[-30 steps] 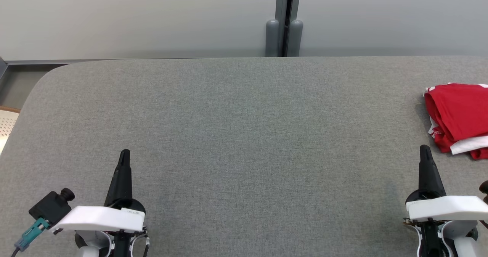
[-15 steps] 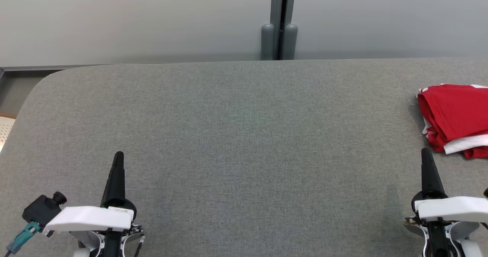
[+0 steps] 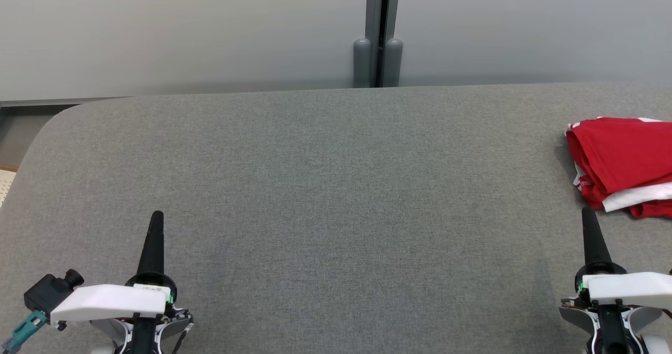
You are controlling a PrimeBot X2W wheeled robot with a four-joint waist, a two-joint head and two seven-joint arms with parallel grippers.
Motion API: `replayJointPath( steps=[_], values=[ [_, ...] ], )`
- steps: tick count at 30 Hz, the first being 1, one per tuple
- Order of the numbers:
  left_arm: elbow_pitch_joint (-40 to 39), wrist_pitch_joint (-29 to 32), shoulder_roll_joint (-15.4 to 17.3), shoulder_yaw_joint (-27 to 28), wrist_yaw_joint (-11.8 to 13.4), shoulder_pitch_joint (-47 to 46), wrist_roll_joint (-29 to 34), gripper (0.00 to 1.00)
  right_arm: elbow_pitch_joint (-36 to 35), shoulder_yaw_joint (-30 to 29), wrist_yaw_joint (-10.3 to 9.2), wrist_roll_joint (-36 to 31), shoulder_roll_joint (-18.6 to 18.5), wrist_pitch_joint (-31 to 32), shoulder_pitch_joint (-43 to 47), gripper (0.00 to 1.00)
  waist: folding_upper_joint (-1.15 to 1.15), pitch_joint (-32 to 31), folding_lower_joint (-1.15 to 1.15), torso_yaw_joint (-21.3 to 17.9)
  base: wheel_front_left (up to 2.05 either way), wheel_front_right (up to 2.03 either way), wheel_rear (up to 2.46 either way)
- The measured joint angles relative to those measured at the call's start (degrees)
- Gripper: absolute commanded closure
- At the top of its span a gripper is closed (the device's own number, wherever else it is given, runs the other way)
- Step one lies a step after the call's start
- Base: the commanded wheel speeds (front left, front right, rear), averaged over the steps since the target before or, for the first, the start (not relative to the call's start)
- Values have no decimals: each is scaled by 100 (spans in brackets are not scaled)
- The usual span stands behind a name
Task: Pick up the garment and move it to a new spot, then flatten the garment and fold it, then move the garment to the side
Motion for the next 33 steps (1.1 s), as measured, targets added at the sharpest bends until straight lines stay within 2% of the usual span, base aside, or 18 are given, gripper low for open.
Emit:
replayJointPath(
  steps=[33],
  values=[
    [63, 474, 0, 302, -19, -4, -1374, 100, -29, -112, 0, 1674, -5, 425, 24, 100, 0, -180, 0, -186, 0, 0, 0]
  ],
)
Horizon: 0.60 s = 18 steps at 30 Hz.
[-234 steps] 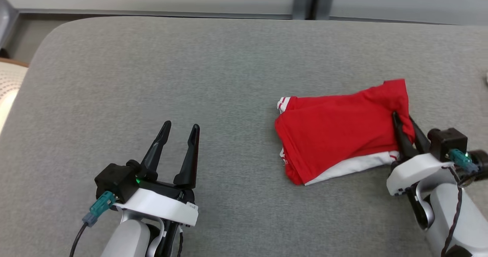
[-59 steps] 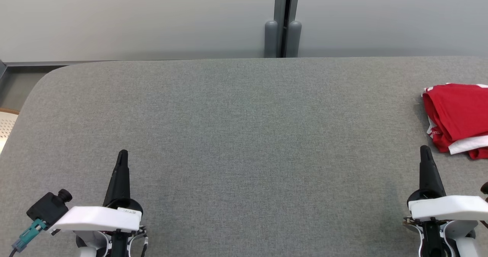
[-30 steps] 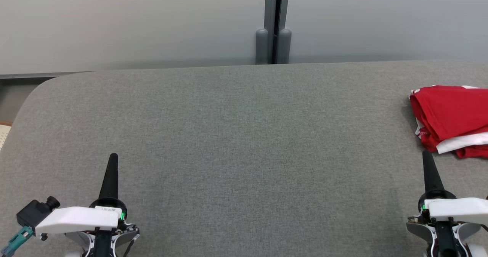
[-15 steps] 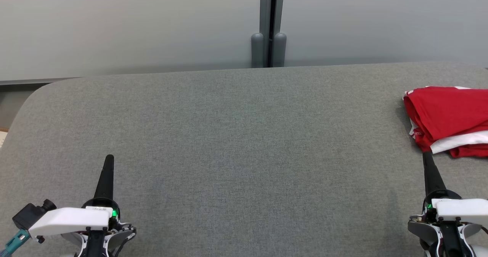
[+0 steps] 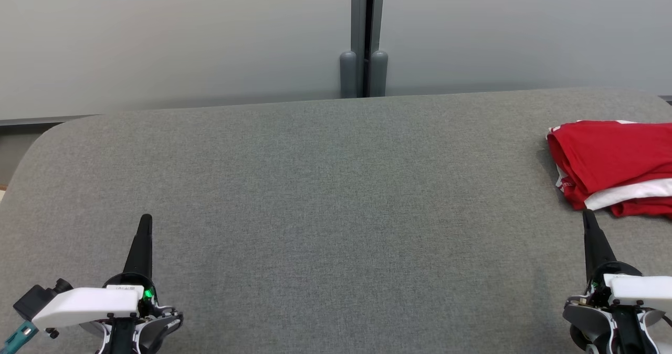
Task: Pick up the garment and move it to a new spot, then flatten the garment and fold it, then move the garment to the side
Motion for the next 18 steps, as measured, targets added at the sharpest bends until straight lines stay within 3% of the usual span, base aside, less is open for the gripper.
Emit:
replayJointPath(
  steps=[18],
  values=[
    [25, 208, -8, 149, -1, -5, -602, 100, -14, -63, 0, 743, -4, 196, 30, 100, 0, -98, 0, -101, 0, 0, 0]
  ],
)
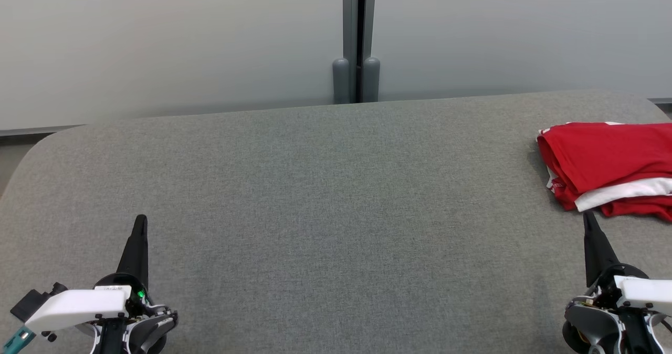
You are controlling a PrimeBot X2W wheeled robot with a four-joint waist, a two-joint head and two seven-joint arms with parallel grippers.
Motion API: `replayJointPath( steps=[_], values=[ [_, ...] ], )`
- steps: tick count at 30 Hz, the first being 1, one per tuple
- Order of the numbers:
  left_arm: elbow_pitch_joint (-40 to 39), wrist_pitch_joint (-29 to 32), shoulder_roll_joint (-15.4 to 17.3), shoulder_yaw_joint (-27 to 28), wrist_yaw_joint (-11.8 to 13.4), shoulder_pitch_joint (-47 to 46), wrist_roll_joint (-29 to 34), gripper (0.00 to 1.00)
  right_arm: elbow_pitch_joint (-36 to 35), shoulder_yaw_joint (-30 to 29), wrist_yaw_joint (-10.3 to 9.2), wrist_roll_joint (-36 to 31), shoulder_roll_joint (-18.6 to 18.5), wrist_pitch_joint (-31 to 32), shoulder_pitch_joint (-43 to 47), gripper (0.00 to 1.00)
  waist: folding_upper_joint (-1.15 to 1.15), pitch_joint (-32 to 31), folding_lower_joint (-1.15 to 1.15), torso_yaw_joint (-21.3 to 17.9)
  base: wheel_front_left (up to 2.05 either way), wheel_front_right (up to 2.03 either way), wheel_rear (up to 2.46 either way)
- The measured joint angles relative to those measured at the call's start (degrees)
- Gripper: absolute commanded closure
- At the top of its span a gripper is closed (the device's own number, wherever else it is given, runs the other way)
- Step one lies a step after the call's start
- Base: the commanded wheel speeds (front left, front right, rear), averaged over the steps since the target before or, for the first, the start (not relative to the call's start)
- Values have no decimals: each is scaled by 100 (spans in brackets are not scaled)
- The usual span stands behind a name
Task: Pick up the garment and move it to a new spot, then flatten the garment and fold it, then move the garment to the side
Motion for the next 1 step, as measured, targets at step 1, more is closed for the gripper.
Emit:
replayJointPath(
  steps=[1],
  values=[
    [1, 16, -1, 8, 0, -1, -33, 100, 0, -3, 0, 45, 0, 21, 7, 100, 0, -5, 0, -6, 0, 0, 0]
  ],
)
